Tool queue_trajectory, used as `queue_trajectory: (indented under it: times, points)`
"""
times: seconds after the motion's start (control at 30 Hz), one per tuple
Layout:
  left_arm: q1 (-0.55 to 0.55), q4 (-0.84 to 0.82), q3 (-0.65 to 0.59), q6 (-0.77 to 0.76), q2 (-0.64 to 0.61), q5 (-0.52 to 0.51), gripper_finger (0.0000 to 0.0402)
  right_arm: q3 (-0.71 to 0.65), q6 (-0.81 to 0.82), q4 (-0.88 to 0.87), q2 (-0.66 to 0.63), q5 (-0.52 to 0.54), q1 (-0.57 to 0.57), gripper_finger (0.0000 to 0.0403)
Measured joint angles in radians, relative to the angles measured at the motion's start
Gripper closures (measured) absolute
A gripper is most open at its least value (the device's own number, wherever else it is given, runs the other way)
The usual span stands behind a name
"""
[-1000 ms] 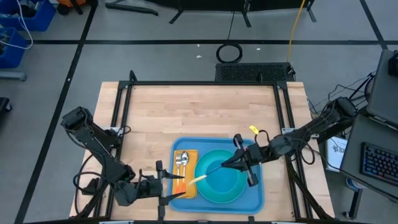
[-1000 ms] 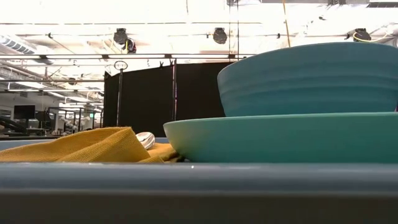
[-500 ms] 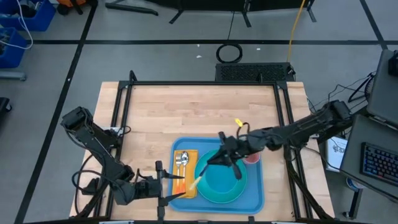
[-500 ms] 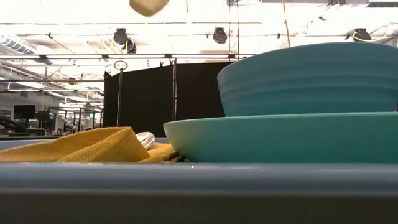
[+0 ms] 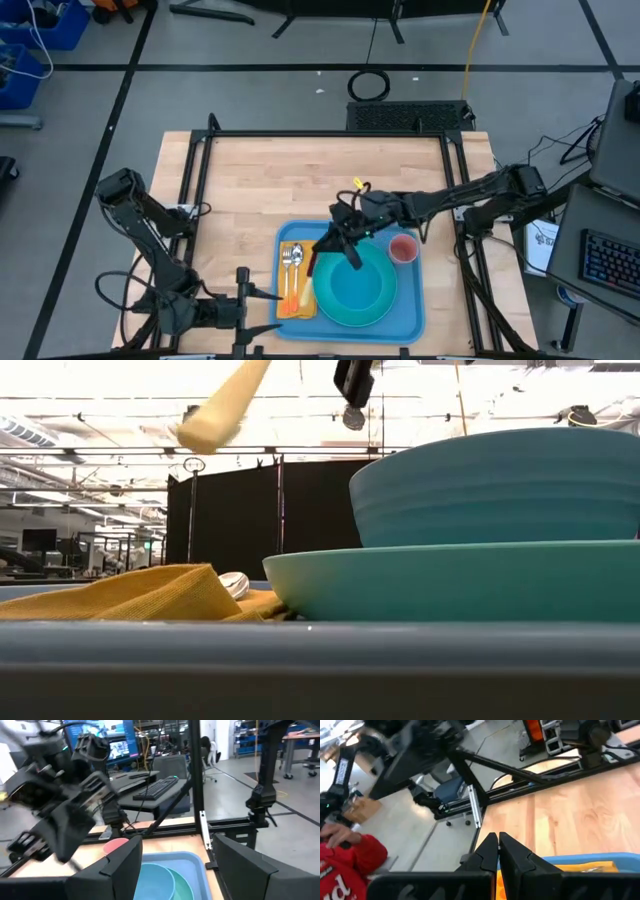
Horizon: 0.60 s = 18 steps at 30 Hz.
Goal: Set up tray
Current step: Put the knife beside the spoon on top of the napkin
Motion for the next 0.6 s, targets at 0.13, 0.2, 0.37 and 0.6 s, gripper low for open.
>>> queue_trajectory:
  times: [0.13, 0.2, 0.37, 0.6]
  points:
    - [-0.014, -0.004, 0.000, 0.006, -0.010, 0.000, 0.0153, 0.000, 0.036, 0.010, 0.024, -0.027, -0.040, 0.0403]
    - [-0.018, -0.008, 0.000, 0.007, -0.012, 0.000, 0.0153, 0.000, 0.053, 0.017, 0.048, -0.055, -0.056, 0.0403]
    - [-0.019, -0.008, 0.000, 0.014, -0.012, 0.000, 0.0153, -0.001, 0.098, 0.054, 0.119, -0.108, -0.074, 0.0403]
    - [-0.015, -0.008, 0.000, 0.013, -0.012, 0.000, 0.0153, -0.002, 0.123, 0.076, 0.176, -0.150, -0.085, 0.0403]
